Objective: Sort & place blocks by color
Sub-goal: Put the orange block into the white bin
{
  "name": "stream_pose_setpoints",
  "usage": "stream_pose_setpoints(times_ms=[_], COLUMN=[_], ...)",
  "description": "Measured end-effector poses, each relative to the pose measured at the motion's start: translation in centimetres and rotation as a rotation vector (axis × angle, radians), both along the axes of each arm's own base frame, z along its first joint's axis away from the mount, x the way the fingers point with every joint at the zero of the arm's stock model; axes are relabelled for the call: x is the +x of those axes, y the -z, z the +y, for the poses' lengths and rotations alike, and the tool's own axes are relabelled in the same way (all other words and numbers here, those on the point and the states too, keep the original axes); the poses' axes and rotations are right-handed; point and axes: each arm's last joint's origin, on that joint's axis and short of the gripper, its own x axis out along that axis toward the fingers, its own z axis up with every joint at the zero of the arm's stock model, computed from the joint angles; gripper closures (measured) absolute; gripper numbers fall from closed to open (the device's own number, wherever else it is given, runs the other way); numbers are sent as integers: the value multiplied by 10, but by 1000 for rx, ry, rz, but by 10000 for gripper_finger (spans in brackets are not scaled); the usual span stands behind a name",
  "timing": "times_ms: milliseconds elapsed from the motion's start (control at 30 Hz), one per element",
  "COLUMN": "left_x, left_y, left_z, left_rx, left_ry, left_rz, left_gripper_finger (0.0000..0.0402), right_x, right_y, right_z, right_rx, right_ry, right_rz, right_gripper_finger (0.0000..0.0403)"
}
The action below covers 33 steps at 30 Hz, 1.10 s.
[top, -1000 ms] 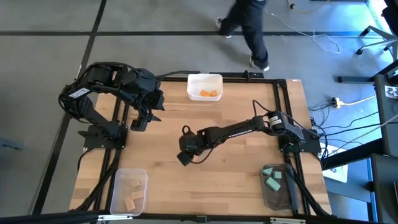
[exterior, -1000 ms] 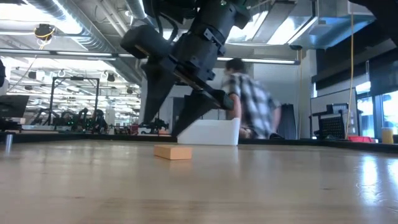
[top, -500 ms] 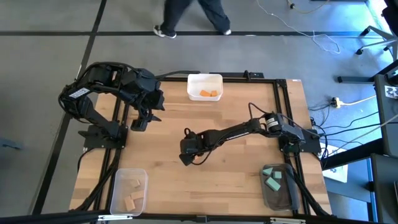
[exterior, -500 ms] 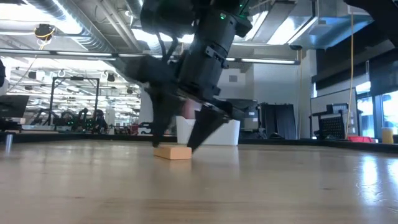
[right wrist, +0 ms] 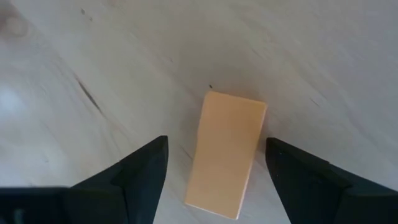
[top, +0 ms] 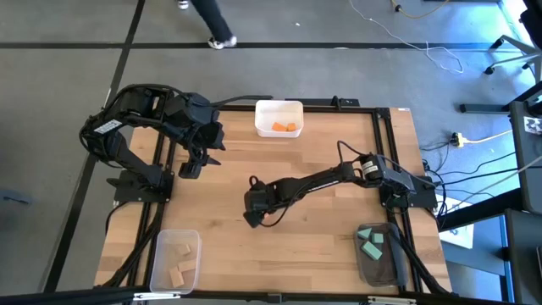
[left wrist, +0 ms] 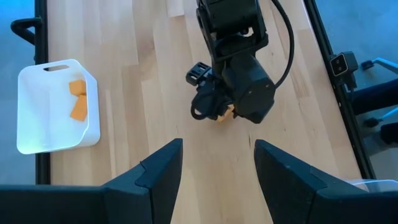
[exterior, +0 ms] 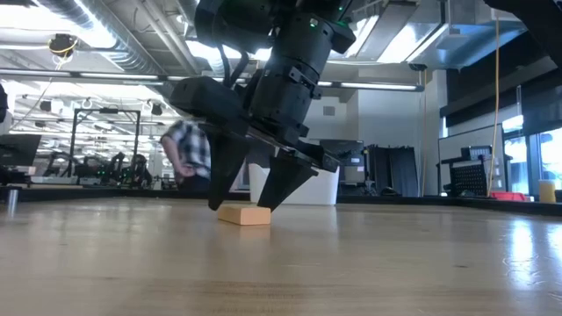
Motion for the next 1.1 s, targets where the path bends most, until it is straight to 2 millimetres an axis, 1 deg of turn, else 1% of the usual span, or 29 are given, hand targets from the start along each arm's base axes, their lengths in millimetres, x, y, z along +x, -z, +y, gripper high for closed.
stream_pose_setpoints(times_ms=[267, 600, 667, 767, 967, 1100], left_x=[0, 0, 0, 0, 0, 0], left_y=[0, 0, 0, 0, 0, 0], left_z=[0, 0, 0, 0, 0, 0], left_rx=[0, 0, 0, 0, 0, 0], left_ry=[0, 0, 0, 0, 0, 0], left_rz=[0, 0, 0, 0, 0, 0], left_gripper_finger=[210, 210, 210, 210, 210, 210], right_x=[-1, -1, -1, -2, -4, -4], right_y=[1, 1, 1, 1, 2, 2], right_z=[2, 2, 2, 2, 1, 1], right_rx=[-34, -17, -18, -20, -32, -33], right_ry=[-6, -17, -17, -19, -41, -39], right_rz=[-1, 5, 7, 17, 36, 37], right_gripper_finger=[133, 133, 138, 160, 224, 258])
